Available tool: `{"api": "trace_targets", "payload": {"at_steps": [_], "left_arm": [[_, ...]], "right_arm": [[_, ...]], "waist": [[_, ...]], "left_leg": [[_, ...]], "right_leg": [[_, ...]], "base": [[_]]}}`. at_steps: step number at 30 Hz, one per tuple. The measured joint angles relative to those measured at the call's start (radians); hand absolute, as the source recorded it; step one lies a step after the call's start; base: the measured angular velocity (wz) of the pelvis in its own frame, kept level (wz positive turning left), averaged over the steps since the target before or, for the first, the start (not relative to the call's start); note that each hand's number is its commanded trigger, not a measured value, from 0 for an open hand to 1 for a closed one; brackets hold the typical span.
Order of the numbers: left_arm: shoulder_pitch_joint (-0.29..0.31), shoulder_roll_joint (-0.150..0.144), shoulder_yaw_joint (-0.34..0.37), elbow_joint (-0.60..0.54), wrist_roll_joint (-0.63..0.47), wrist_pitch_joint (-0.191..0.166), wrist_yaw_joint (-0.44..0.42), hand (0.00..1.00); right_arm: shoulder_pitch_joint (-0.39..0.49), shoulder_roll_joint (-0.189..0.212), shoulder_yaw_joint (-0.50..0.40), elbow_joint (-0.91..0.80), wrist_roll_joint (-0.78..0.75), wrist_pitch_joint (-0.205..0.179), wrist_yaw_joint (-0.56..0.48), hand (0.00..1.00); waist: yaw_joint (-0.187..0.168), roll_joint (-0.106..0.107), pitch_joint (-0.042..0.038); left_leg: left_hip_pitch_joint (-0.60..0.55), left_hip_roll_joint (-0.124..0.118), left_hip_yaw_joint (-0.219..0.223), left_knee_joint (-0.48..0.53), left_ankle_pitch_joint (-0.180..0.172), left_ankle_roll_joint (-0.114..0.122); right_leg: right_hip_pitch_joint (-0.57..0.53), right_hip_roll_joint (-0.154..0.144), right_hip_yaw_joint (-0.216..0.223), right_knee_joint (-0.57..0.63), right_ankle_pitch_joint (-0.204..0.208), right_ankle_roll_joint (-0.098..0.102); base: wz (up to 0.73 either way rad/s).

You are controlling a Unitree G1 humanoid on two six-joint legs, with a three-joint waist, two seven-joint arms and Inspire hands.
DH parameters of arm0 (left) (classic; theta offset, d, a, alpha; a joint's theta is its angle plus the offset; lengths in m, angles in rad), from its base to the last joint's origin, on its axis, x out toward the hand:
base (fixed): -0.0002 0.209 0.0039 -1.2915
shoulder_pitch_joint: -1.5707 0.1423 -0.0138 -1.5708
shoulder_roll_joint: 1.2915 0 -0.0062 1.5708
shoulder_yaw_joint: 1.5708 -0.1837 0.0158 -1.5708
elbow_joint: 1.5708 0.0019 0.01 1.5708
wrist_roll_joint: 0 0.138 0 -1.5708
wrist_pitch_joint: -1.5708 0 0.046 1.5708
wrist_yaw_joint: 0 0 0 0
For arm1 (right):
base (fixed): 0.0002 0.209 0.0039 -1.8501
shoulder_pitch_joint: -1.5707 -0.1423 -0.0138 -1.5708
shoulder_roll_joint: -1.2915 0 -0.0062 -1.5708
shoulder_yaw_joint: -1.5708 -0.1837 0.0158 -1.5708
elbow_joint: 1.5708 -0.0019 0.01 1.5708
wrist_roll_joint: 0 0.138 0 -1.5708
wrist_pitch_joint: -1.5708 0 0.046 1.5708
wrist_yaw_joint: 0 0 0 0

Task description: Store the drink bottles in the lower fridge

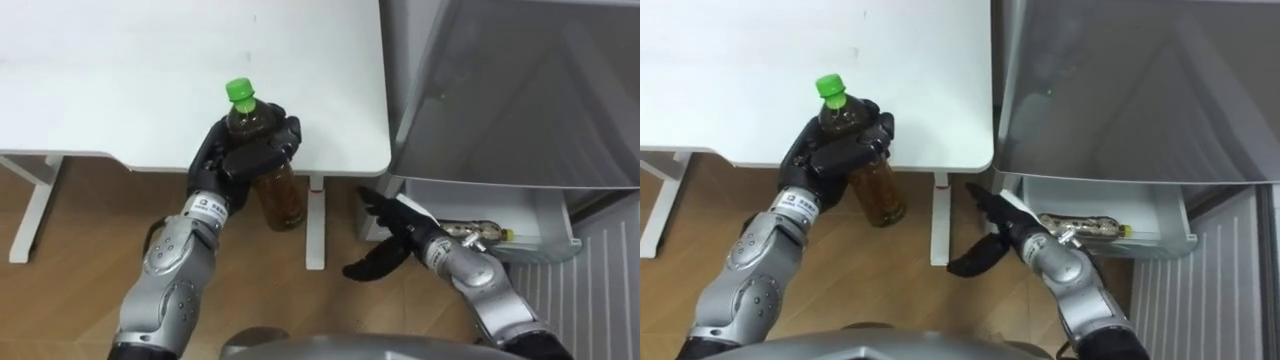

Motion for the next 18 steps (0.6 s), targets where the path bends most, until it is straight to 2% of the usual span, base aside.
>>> {"api": "trace_targets", "payload": {"at_steps": [7,12,18], "left_arm": [[0.015,0.003,-0.01,0.028,0.0,0.001,-0.041,1.0],[0.016,0.002,-0.02,0.028,0.002,0.0,-0.07,1.0],[0.016,0.011,-0.06,0.028,0.046,0.0,-0.076,1.0]], "right_arm": [[0.009,-0.012,0.031,-0.061,0.258,0.021,0.169,0.0],[0.008,-0.012,0.033,-0.07,0.311,0.022,0.267,0.0],[0.009,-0.016,0.067,-0.07,0.335,0.022,0.328,0.0]], "waist": [[-0.001,-0.001,0.0007],[0.0,-0.006,-0.0006],[0.0,-0.008,0.0008]], "left_leg": [[0.001,0.0,-0.001,0.0,0.0,0.0],[-0.002,0.0,-0.003,0.002,0.0,0.0],[-0.002,0.0,-0.003,0.004,0.0,0.0]], "right_leg": [[0.001,0.0,0.005,0.001,0.0,0.0],[0.005,0.001,0.006,0.002,0.0,0.0],[0.005,0.001,0.006,0.001,0.0,0.0]], "base": [[-0.01],[0.01],[0.0]]}}
